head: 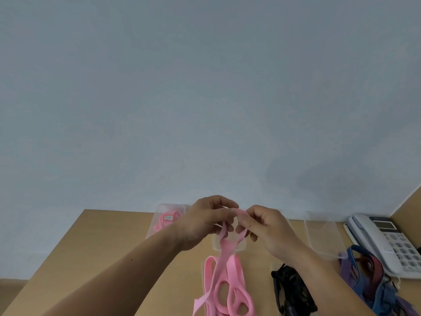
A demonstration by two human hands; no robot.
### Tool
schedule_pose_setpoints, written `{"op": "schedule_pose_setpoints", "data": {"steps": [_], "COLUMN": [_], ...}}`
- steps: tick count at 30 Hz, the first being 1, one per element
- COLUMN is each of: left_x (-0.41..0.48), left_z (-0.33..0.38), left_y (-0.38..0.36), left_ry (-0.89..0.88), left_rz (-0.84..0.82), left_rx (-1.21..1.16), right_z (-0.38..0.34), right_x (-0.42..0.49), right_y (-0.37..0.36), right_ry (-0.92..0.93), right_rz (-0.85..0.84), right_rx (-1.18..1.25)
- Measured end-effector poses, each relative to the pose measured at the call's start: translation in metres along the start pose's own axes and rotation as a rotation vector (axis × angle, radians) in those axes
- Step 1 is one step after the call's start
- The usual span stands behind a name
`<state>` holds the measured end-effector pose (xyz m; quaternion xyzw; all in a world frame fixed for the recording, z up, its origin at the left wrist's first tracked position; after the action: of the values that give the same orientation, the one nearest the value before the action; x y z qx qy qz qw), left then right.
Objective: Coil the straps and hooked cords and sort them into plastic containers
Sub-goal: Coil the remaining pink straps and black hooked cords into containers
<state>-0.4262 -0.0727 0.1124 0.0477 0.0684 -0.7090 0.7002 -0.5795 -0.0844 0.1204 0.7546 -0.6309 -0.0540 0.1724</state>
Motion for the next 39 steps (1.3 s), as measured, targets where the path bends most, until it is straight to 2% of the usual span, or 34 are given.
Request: {"op": "schedule_pose_setpoints", "data": {"steps": [7, 12, 17, 23, 28, 31, 35, 39], "left_x": [-0.001, 0.001, 0.004, 0.002, -0.002, -0.007, -0.012, -0.007], "left_z": [-0.014, -0.016, -0.015, -0.027, -0.020, -0.022, -0.026, -0.026], "left_y": [0.000, 0.003, 0.012, 0.010, 0.004, -0.001, -0.003, 0.002], "left_ry": [-0.010, 0.000, 0.047, 0.098, 0.128, 0.191, 0.281, 0.249], "left_rz": [-0.036, -0.015, 0.031, -0.013, -0.022, -0.072, -0.130, -0.070], "left_rx": [0.104, 0.108, -0.022, 0.071, -0.077, -0.119, -0.057, -0.015], "right_z": [-0.003, 0.005, 0.016, 0.019, 0.021, 0.020, 0.018, 0.009], "right_x": [0.010, 0.017, 0.016, 0.014, 0.011, 0.011, 0.014, 0.012], "right_y": [-0.003, 0.002, -0.003, -0.006, -0.011, -0.011, -0.007, -0.002], "right_ry": [-0.004, -0.052, -0.140, -0.239, -0.359, -0.391, -0.318, -0.121], "right_rz": [0.046, 0.135, 0.032, 0.046, -0.004, 0.028, 0.071, 0.080], "right_rx": [0.103, 0.077, -0.065, 0.044, 0.236, 0.335, 0.316, 0.174]}}
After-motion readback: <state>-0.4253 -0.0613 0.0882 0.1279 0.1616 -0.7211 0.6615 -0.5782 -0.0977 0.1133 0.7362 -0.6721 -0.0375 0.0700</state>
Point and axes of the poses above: each hand's wrist, its own x-axis towards the middle knuckle, its own y-axis out of the back of the hand, z = x × y, the point moved 6 cm from there along x, towards the middle knuckle, and after that the axes turned 15 degrees about z, right-handed, at the moved point
